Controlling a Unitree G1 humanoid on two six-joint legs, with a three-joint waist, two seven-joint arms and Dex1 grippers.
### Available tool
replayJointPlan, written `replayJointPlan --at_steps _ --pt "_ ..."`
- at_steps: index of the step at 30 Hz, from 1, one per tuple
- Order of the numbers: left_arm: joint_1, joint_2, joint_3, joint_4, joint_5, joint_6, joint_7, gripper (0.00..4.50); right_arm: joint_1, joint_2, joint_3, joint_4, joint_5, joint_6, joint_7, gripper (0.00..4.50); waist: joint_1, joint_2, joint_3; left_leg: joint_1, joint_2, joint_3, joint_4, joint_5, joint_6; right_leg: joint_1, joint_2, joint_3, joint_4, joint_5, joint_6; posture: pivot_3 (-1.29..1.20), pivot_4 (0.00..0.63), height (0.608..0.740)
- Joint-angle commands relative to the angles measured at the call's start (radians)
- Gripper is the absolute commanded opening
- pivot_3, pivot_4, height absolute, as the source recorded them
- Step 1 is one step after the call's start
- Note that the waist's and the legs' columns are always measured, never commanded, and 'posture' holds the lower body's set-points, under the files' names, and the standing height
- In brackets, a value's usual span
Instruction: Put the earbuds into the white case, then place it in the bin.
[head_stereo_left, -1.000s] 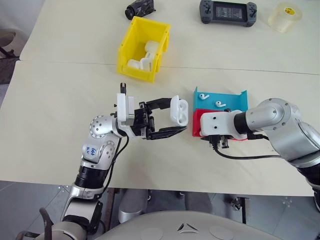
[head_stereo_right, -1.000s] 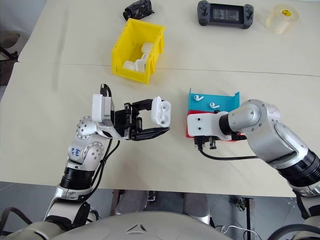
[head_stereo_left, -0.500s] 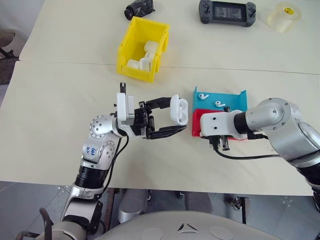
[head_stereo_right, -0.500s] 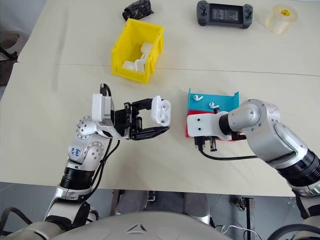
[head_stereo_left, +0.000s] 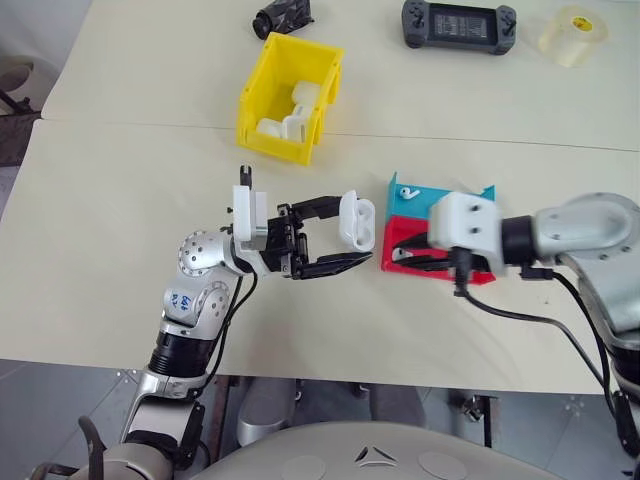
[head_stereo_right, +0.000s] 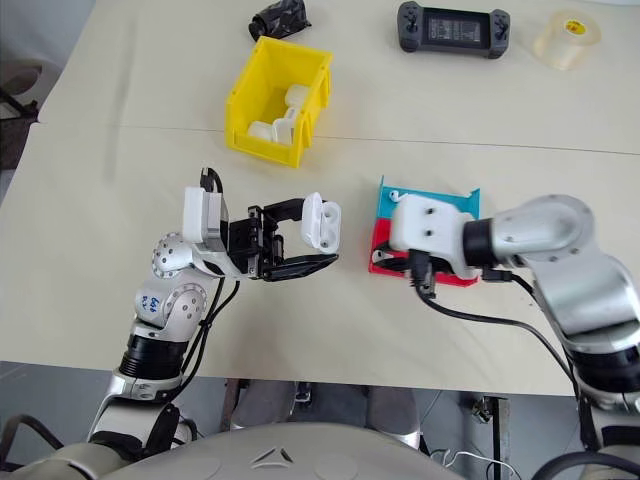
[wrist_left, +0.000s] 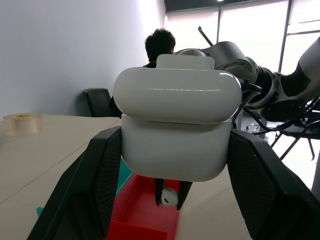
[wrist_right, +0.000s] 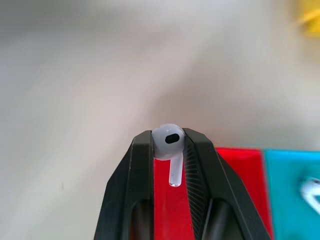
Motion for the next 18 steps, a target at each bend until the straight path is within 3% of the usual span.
replayJointPlan --at_steps 1,5,11,18 --pt "-0.024 0.004 0.011 0.001 -0.038 0.012 -0.031 2.78 0.058 0.114 -0.156 -0.017 0.170 -0.053 -0.063 0.45 -0.002 0.000 0.000 0.000 0.000 0.000 0.000 0.000 0.000 0.000 0.000 0.000 0.001 0.000 0.000 0.00 0.150 0.740" --pt "-0.038 0.018 0.017 0.009 -0.043 0.030 -0.054 2.78 0.105 0.188 -0.197 -0.009 0.228 -0.158 -0.075 0.45 -0.003 0.000 0.000 0.001 0.000 0.001 0.000 0.000 0.000 -0.001 0.002 0.000 0.003 0.000 0.000 0.00 0.150 0.740" --pt "-0.075 0.027 0.022 0.015 -0.070 0.093 -0.068 2.78 0.113 0.381 -0.213 -0.039 0.366 -0.196 -0.276 0.45 -0.004 0.000 0.000 0.002 0.000 0.001 0.000 0.000 0.000 -0.001 0.002 0.002 0.005 0.000 0.000 0.00 0.150 0.740" --pt "-0.096 0.018 0.025 0.004 -0.094 0.142 -0.067 2.78 0.119 0.508 -0.150 -0.087 0.472 -0.197 -0.447 0.45 -0.005 0.000 0.000 0.001 -0.001 0.000 0.000 0.000 0.000 -0.002 0.002 0.002 0.006 0.000 0.000 0.00 0.150 0.740"
